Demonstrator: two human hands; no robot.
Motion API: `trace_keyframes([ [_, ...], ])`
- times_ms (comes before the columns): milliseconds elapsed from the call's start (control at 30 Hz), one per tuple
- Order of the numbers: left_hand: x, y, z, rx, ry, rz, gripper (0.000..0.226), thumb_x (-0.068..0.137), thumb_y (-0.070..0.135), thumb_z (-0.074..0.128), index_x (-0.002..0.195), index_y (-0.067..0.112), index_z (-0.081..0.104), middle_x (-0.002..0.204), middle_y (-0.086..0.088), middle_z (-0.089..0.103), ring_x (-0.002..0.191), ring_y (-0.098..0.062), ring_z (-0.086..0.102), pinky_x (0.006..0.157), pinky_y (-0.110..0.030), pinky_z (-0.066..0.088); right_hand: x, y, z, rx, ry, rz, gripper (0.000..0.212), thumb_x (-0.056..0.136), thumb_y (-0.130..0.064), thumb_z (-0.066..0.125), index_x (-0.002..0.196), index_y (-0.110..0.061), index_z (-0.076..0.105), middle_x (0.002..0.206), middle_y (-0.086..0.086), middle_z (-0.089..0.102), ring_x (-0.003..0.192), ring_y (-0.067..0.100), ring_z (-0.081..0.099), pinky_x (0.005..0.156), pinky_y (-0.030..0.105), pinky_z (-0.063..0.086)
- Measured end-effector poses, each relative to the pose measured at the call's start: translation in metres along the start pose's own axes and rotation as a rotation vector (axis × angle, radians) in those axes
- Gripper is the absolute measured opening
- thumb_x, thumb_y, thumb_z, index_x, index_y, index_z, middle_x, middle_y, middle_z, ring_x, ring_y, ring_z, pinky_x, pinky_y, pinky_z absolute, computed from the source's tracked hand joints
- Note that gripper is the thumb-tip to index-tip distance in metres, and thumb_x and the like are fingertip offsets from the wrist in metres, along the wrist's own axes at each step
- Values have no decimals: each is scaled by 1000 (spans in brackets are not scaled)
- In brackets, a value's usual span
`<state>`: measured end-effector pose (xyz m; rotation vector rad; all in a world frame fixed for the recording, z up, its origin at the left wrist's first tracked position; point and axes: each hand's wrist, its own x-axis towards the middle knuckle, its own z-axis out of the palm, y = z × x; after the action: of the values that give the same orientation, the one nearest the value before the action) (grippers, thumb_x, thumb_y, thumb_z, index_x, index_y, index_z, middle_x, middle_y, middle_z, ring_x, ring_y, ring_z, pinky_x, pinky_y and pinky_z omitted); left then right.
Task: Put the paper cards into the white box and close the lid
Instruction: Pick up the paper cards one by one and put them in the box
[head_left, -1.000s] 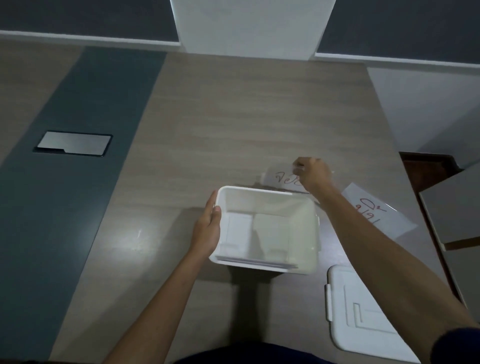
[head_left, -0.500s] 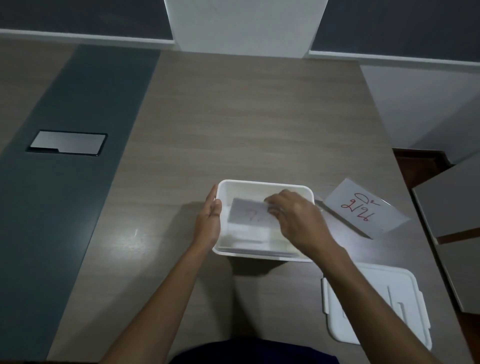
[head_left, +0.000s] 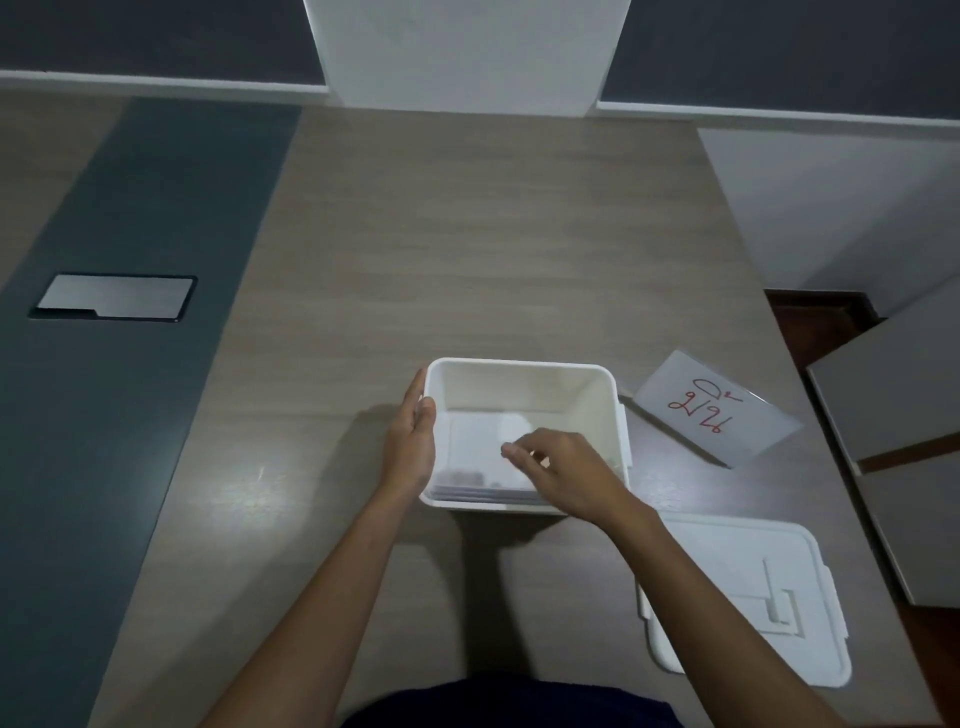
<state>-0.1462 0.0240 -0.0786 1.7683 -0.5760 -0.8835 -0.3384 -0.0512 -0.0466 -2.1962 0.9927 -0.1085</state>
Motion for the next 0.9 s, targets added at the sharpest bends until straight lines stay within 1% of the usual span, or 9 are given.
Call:
trace_keyframes([
  [133, 6, 5, 4, 14, -16, 6, 44, 102, 24, 37, 145, 35, 39, 135, 17, 47, 123, 0, 41, 101, -18, 29, 12, 35, -44, -15, 475, 41, 21, 93, -31, 61, 107, -18, 70, 109, -1, 69, 105, 18, 56, 86, 28, 43],
  [233, 10, 7, 8, 8, -26, 20, 44, 103, 21, 38, 146, 29, 39, 139, 15, 45, 127, 1, 39, 102, -15, 27, 18, 81, -81, -136, 690, 232, 35, 88, -20, 66, 121, -13, 62, 123, 8, 64, 118, 29, 50, 98, 35, 39],
  [367, 14, 10, 16, -8, -32, 31, 44, 102, 17, 39, 146, 25, 41, 138, 14, 46, 126, 0, 40, 102, -17, 28, 12, 140, -114, -267, 666, 581, 52, 86, -22, 72, 133, -11, 53, 132, 17, 60, 131, 37, 43, 109, 47, 32],
  [467, 16, 10, 18, -10, -43, 30, 44, 102, 18, 39, 145, 25, 41, 135, 15, 46, 125, -1, 41, 103, -18, 28, 1, 160, -122, -282, 580, 676, 34, 88, -22, 70, 120, -12, 65, 105, 18, 73, 102, 35, 64, 95, 45, 45],
  [533, 17, 7, 18, -22, -53, 29, 43, 102, 18, 39, 145, 26, 41, 135, 16, 46, 127, -2, 41, 105, -20, 29, -5, 162, -121, -251, 568, 667, 25, 89, -17, 68, 113, -13, 68, 101, 18, 74, 85, 35, 69, 74, 36, 54],
  [600, 18, 4, 17, -25, -56, 21, 43, 102, 18, 40, 145, 27, 41, 136, 17, 46, 129, -3, 41, 107, -21, 29, -8, 153, -120, -198, 602, 642, 20, 91, -16, 66, 111, -14, 68, 104, 16, 74, 82, 33, 71, 63, 33, 56],
  [700, 18, 6, 17, -21, -50, 19, 43, 102, 18, 40, 144, 27, 42, 136, 17, 46, 128, -1, 41, 105, -19, 28, -5, 122, -130, -134, 726, 520, 21, 95, -23, 61, 114, -15, 65, 106, 13, 72, 87, 30, 68, 66, 32, 51],
  [800, 17, 8, 17, -45, -46, 15, 43, 102, 16, 40, 144, 25, 42, 137, 16, 46, 129, -2, 41, 106, -19, 28, -5, 70, -149, -99, 905, 231, 23, 95, -24, 62, 113, -10, 67, 105, 12, 72, 88, 27, 67, 70, 33, 53],
  [900, 15, 10, 17, -26, -42, 25, 43, 102, 17, 39, 145, 26, 41, 137, 16, 46, 127, -2, 42, 103, -18, 29, -11, 12, -154, -50, 949, -17, 20, 93, -19, 66, 109, -7, 69, 104, 9, 72, 84, 10, 58, 71, 0, 40],
])
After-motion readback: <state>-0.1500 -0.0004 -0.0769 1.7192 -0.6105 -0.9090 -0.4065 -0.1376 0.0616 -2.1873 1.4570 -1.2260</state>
